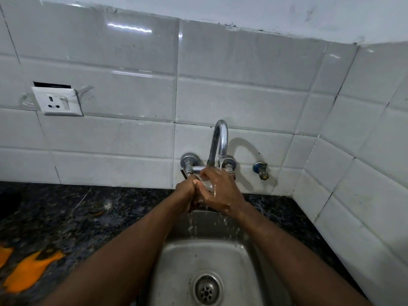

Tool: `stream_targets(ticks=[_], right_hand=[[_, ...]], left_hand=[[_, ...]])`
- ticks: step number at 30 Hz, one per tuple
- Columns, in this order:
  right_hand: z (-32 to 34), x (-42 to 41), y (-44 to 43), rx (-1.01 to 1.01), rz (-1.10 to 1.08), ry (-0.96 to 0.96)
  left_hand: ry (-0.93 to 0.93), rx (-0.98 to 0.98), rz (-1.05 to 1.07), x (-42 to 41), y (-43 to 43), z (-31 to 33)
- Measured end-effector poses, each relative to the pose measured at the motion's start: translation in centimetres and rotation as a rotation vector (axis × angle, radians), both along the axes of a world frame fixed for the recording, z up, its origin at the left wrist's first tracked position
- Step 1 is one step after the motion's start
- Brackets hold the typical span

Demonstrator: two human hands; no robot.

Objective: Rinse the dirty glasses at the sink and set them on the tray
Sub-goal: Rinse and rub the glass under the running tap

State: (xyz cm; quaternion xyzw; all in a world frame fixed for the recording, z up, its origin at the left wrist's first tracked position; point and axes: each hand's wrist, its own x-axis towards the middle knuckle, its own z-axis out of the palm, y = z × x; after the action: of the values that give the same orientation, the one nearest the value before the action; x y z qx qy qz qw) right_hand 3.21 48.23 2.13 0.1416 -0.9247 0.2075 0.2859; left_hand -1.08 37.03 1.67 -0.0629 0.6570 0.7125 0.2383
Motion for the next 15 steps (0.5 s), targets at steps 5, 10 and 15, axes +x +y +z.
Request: stream_targets(ticks=[5, 10, 15], right_hand=[[2.3, -0.6, 1.6, 0.328, -0.012, -0.482], [2.1, -1.6, 1.0, 0.436, -0.144, -0.335], [1.7, -1.0, 0.3, 0.356, -0.167, -0.439]], left_hand=[[0.06, -0.162, 0.027, -0.8, 0.1, -0.3], [0.578, -0.35, 0.129, -1.4, 0.4, -1.4], [0.846, -0.633, 0.093, -2.2, 0.1, -1.0]])
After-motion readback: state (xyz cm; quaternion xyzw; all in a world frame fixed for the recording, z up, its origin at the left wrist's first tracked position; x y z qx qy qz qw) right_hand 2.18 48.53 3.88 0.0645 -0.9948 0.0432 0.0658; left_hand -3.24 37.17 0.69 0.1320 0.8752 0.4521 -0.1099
